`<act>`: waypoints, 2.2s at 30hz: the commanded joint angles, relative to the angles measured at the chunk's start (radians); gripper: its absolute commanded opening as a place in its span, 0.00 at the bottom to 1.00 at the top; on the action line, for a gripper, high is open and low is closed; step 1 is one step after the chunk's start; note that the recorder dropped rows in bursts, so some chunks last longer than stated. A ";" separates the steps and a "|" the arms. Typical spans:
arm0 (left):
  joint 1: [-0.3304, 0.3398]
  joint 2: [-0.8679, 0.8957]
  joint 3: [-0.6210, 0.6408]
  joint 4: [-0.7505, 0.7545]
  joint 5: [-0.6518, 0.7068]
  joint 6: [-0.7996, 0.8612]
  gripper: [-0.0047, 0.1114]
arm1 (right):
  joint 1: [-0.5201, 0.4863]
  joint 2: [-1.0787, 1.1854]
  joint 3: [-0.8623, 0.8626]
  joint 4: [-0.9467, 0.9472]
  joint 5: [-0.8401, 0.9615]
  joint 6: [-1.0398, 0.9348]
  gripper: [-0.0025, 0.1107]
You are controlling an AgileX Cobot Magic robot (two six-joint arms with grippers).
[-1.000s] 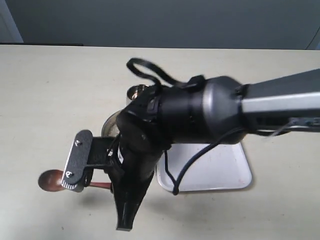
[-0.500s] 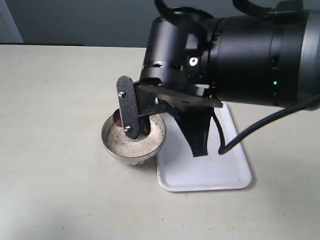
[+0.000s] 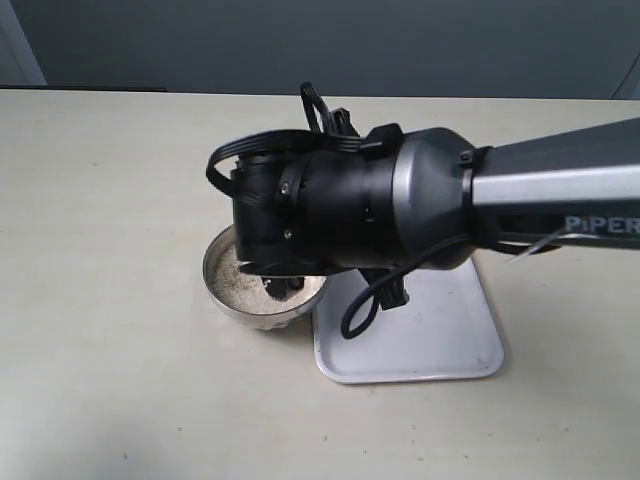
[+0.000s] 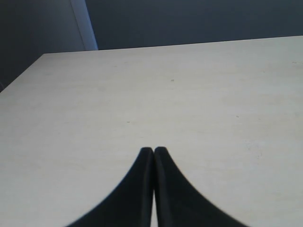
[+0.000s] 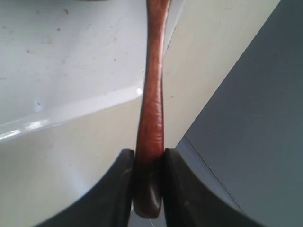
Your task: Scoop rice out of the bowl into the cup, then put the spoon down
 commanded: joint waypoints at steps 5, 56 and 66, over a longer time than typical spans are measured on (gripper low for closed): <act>-0.002 0.001 -0.008 0.001 -0.013 -0.006 0.04 | -0.001 0.029 -0.006 -0.006 -0.031 0.017 0.02; -0.002 0.001 -0.008 0.001 -0.013 -0.006 0.04 | -0.001 0.076 -0.013 0.158 -0.084 0.141 0.02; -0.002 0.001 -0.008 0.001 -0.013 -0.006 0.04 | -0.001 0.056 -0.013 0.236 -0.055 0.192 0.02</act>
